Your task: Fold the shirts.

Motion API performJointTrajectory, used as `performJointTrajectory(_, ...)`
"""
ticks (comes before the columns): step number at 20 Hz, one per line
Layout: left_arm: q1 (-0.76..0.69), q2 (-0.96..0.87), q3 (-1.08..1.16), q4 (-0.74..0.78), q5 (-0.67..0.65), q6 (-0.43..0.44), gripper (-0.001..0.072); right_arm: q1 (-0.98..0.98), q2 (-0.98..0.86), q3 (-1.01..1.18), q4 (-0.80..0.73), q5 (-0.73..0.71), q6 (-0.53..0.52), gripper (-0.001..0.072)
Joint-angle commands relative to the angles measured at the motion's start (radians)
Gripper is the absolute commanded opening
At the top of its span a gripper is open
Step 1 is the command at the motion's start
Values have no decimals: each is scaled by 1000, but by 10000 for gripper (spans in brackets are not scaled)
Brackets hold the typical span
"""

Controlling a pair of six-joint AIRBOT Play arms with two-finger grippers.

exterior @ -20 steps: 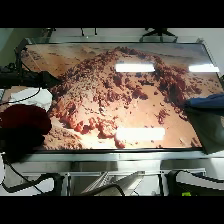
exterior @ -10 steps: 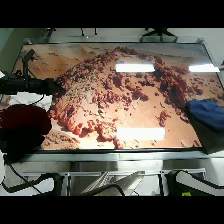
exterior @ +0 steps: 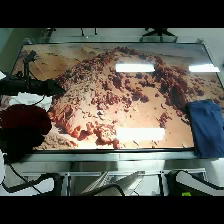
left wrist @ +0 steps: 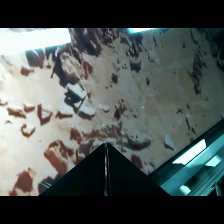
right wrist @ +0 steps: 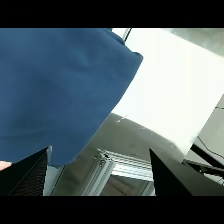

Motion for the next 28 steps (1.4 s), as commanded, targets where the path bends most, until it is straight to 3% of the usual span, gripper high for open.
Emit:
performJointTrajectory(1,0,0,3,-13,1,1,20,5,-2,0,8,-6,-29,693)
performJointTrajectory(2,0,0,12,-24,-2,1,20,14,-2,9,25,-11,-34,689)
performJointTrajectory(3,0,0,32,-31,-2,0,19,27,-1,19,47,-17,-64,613)
performJointTrajectory(5,0,0,97,-32,-22,-4,19,77,-1,40,85,-23,-81,138)
performJointTrajectory(6,0,0,134,-31,-40,-6,19,111,2,44,101,-28,-82,26)
performJointTrajectory(8,0,1,200,-31,-80,-22,19,190,10,44,175,-49,-81,23)
performJointTrajectory(10,0,32,186,-31,-82,-23,19,276,30,39,348,-103,-81,23)
performJointTrajectory(13,-1,145,-2,-32,-62,-23,19,442,108,-72,533,-258,-85,23)
performJointTrajectory(20,0,525,-647,-31,28,-24,19,752,415,-548,636,-444,-110,23)
performJointTrajectory(28,0,667,-793,-31,26,-45,19,752,430,-552,654,-439,-133,24)
